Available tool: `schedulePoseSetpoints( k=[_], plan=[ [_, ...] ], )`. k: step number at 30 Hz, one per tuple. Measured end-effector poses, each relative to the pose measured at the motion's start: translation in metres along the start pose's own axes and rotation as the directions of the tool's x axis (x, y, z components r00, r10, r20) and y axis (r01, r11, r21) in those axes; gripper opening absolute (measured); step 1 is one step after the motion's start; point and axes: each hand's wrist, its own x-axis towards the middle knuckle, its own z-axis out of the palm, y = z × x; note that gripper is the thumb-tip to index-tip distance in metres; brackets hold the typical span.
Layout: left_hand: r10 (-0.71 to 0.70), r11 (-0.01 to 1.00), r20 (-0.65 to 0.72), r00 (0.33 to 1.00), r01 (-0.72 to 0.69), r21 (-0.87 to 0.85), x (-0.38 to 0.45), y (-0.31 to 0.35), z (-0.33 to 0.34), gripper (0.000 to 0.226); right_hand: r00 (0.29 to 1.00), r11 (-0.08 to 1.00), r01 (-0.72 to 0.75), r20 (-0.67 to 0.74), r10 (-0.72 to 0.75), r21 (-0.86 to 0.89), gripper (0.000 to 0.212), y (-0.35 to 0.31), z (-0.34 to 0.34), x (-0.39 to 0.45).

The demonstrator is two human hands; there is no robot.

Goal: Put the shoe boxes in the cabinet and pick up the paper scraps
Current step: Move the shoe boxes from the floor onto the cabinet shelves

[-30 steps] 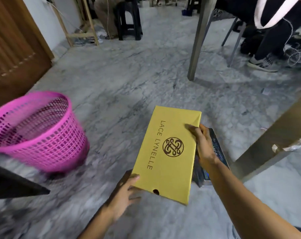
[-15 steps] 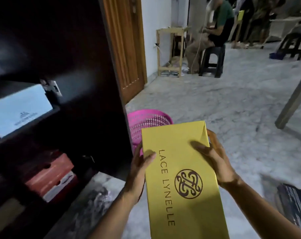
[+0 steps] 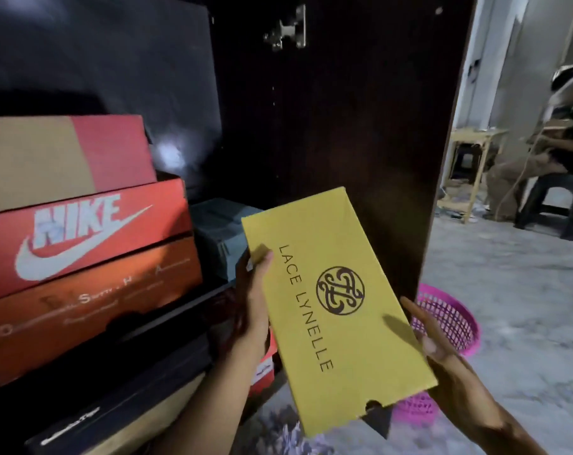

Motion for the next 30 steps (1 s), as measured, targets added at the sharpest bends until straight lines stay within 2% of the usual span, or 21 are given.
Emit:
schedulePoseSetpoints(
  k=[1, 2, 3, 5, 6, 8, 10, 12, 14, 17, 19, 21, 23, 26, 27, 30],
  plan=[
    [0.026, 1.0, -0.049, 0.998, -0.027, -0.006, 0.014, 0.013, -0.004, 0.089, 0.999, 1.0, 0.029, 0.044, -0.028, -0.005, 0.079, 0.001, 0.008, 0.0],
    [0.044, 0.999, -0.099, 0.994, -0.045, -0.015, 0.026, 0.026, -0.004, 0.079, 0.998, 1.0, -0.001, 0.058, 0.002, -0.014, 0.069, 0.0, 0.02, 0.003],
    [0.024, 0.999, -0.134, 0.991, -0.027, -0.018, 0.043, 0.033, -0.008, 0.076, 0.999, 0.999, -0.023, 0.029, 0.024, -0.028, 0.068, 0.001, 0.033, 0.013],
    [-0.023, 0.999, -0.119, 0.993, 0.019, -0.034, 0.072, 0.037, -0.013, 0.089, 0.999, 0.999, -0.039, -0.015, 0.039, 0.028, 0.081, -0.005, 0.062, 0.033],
    [-0.025, 1.0, -0.126, 0.992, 0.023, -0.018, 0.086, 0.036, -0.019, 0.094, 0.999, 0.997, -0.045, -0.02, 0.047, 0.059, 0.08, -0.011, 0.077, 0.042],
    [0.014, 0.994, -0.223, 0.975, 0.011, 0.111, 0.09, 0.044, -0.026, 0.092, 0.991, 0.993, -0.081, -0.096, 0.089, 0.083, 0.06, -0.022, 0.1, 0.063],
    [0.155, 0.959, -0.28, 0.947, -0.077, 0.274, 0.075, 0.057, -0.028, 0.08, 0.974, 0.986, -0.146, -0.161, 0.158, 0.085, 0.044, -0.036, 0.124, 0.084],
    [0.248, 0.922, -0.236, 0.94, -0.153, 0.357, 0.063, 0.057, -0.031, 0.088, 0.956, 0.976, -0.204, -0.201, 0.216, 0.078, 0.051, -0.048, 0.146, 0.108],
    [0.29, 0.934, -0.199, 0.936, -0.232, 0.272, 0.056, 0.047, -0.037, 0.095, 0.935, 0.965, -0.245, -0.242, 0.26, 0.089, 0.06, -0.056, 0.165, 0.13],
    [0.26, 0.954, -0.193, 0.946, -0.221, 0.202, 0.052, 0.04, -0.043, 0.093, 0.918, 0.962, -0.234, -0.293, 0.267, 0.144, 0.087, -0.059, 0.184, 0.166],
    [0.295, 0.936, -0.152, 0.943, -0.253, 0.246, 0.048, 0.038, -0.043, 0.09, 0.904, 0.97, -0.197, -0.356, 0.237, 0.145, 0.104, -0.059, 0.194, 0.186],
    [0.351, 0.89, -0.126, 0.928, -0.289, 0.353, 0.051, 0.034, -0.041, 0.083, 0.872, 0.981, -0.195, -0.454, 0.182, 0.019, 0.106, -0.059, 0.201, 0.199],
    [0.43, 0.827, -0.148, 0.89, -0.323, 0.459, 0.061, 0.033, -0.04, 0.071, 0.848, 0.96, -0.21, -0.523, 0.084, -0.186, 0.099, -0.059, 0.207, 0.208],
    [0.511, 0.768, -0.196, 0.837, -0.342, 0.542, 0.08, 0.036, -0.038, 0.059, 0.906, 0.888, -0.151, -0.42, -0.052, -0.435, 0.084, -0.053, 0.215, 0.217],
    [0.516, 0.766, -0.217, 0.828, -0.333, 0.55, 0.088, 0.038, -0.037, 0.056, 0.926, 0.882, -0.111, -0.371, -0.076, -0.457, 0.079, -0.049, 0.219, 0.219],
    [0.504, 0.765, -0.283, 0.816, -0.27, 0.584, 0.113, 0.04, -0.04, 0.045, 0.976, 0.876, -0.03, -0.204, -0.079, -0.482, 0.039, -0.04, 0.236, 0.211]
  ],
)
